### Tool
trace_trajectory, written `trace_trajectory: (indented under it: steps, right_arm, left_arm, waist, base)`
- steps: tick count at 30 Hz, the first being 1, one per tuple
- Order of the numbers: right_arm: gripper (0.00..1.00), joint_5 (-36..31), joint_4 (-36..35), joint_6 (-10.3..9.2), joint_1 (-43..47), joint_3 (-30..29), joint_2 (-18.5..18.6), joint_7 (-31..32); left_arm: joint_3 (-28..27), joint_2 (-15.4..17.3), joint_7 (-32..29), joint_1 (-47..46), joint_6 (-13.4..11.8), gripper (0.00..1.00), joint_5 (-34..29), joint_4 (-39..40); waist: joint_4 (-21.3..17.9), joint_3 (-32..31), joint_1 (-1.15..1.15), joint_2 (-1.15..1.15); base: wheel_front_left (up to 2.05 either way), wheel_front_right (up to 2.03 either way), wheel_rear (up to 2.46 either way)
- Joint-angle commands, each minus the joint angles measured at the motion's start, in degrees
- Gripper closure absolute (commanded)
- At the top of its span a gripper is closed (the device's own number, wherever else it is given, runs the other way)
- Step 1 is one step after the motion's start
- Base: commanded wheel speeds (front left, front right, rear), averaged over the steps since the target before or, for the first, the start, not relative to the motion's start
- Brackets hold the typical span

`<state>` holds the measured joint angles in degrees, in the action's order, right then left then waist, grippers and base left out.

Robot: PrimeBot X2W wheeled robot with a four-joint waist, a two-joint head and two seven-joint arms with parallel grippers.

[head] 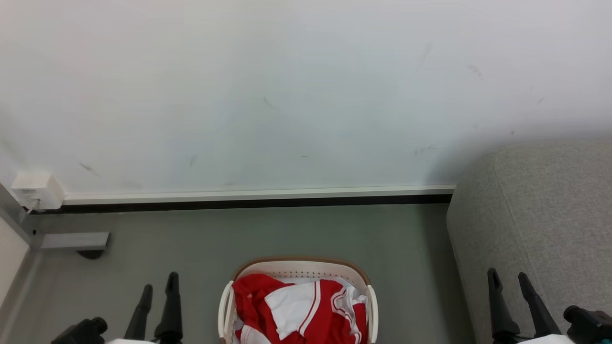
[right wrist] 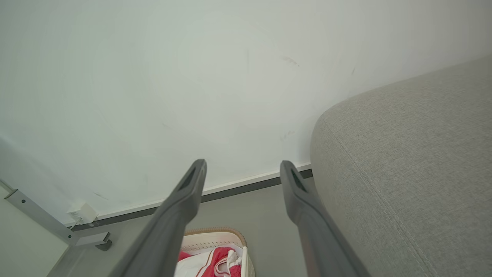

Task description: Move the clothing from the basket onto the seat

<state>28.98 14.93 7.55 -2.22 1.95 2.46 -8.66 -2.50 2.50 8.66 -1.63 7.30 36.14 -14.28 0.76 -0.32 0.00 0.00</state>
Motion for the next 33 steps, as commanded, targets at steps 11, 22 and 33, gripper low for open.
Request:
trace_trajectory:
  steps: [11, 22, 33]
  right_arm:
    - [0.00, -7.7, 1.6, -0.08, 0.1, 0.7, 0.6, -1.9]
    - [0.00, -12.6, 2.3, -0.09, 1.2, 0.0, 0.6, -3.2]
    - [0.00, -16.4, 2.8, -0.10, 2.4, -0.3, 0.6, -4.6]
  left_arm:
    - [0.6, 0.5, 1.9, 1.0, 0.2, 0.00, -9.5, 0.7]
    - [1.7, 0.5, 3.3, 1.5, 0.2, 0.00, -15.6, 0.2]
    - [2.3, 0.6, 4.7, 2.0, 0.1, 0.00, -20.5, -0.6]
  waist:
    - [-0.2, -0.2, 0.00, 0.00]
    - [0.8, -0.5, 0.00, 0.00]
    - [1.8, -1.1, 0.00, 0.00]
  base:
    - [0.00, 0.00, 0.00]
    - [0.00, 0.00, 0.00]
    - [0.00, 0.00, 0.00]
